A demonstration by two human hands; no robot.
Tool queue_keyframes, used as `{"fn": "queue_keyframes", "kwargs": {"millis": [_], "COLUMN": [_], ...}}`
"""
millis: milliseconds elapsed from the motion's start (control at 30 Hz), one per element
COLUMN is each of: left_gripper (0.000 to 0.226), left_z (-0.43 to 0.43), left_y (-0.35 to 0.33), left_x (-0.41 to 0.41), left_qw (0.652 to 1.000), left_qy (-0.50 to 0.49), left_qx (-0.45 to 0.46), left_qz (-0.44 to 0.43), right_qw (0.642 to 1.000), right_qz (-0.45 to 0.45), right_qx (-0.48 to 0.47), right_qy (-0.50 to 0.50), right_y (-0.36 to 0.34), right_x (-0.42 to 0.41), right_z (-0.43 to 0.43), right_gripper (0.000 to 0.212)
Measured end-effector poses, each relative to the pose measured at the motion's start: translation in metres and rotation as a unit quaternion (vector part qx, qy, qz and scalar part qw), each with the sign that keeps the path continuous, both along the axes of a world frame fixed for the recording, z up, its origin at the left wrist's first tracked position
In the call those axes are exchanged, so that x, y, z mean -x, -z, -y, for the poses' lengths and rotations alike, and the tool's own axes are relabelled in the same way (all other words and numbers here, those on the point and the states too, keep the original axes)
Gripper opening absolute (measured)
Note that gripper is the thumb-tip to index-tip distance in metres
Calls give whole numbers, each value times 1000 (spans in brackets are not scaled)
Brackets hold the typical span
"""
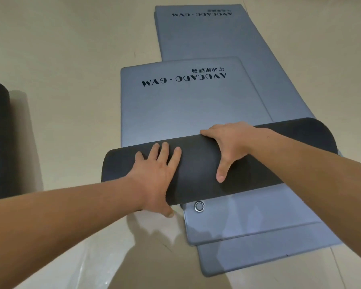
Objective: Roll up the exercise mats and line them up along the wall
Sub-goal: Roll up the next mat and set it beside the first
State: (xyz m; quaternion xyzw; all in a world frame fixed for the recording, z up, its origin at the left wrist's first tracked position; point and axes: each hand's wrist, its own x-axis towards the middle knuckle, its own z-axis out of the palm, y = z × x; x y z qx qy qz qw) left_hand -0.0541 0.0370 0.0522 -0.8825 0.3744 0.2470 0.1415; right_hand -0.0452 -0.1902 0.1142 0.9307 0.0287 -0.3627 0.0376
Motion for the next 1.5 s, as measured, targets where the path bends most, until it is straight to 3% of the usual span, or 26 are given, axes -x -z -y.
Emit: {"fn": "queue_keyframes", "kwargs": {"millis": [167,267,333,467,600,767,867,933,1000,1067,1167,1267,1367,1433,1500], "left_gripper": [155,148,142,122,102,94,86,79,79,95,110,77,45,59,96], "left_z": [-6,-4,-2,3,8,0,-8,-12,-16,-18,-18,-13,-1,10,15], "left_y": [15,11,6,-9,-22,-19,-14,-12,-12,-11,-20,-40,-55,-54,-41], "left_x": [-28,-41,-52,-69,-65,-49,-61,-76,-90,-100,-106,-96,-61,-33,-15], "left_qw": [999,997,996,988,979,916,896,885,887,905,939,969,995,998,999], "left_qy": [-19,-7,-11,-46,-67,-149,-188,-225,-242,-236,-204,-139,-31,7,-3], "left_qx": [48,76,86,115,118,100,115,128,128,118,82,86,86,59,12], "left_qz": [7,-5,-25,-87,-151,-359,-386,-388,-371,-332,-266,-187,-27,37,47], "right_qw": [997,996,991,992,997,994,996,998,996,989,987,990,994,996,999], "right_qz": [71,37,65,91,55,-90,-41,21,54,59,67,60,35,21,20], "right_qx": [-3,67,98,53,23,-54,-82,-46,42,116,128,90,66,52,18], "right_qy": [-3,-54,-70,-64,-56,18,12,-35,-62,-65,-73,-86,-78,-65,-35], "right_y": [0,13,24,13,0,-10,-21,-27,-20,-1,14,7,0,-4,-8], "right_x": [9,27,32,14,13,25,35,42,50,57,48,25,2,-13,-24], "right_z": [4,-4,-7,-1,6,12,7,-3,-19,-32,-31,-18,-14,-16,-15], "right_gripper": [139,162,165,147,129,127,120,115,130,153,163,160,158,157,154]}}
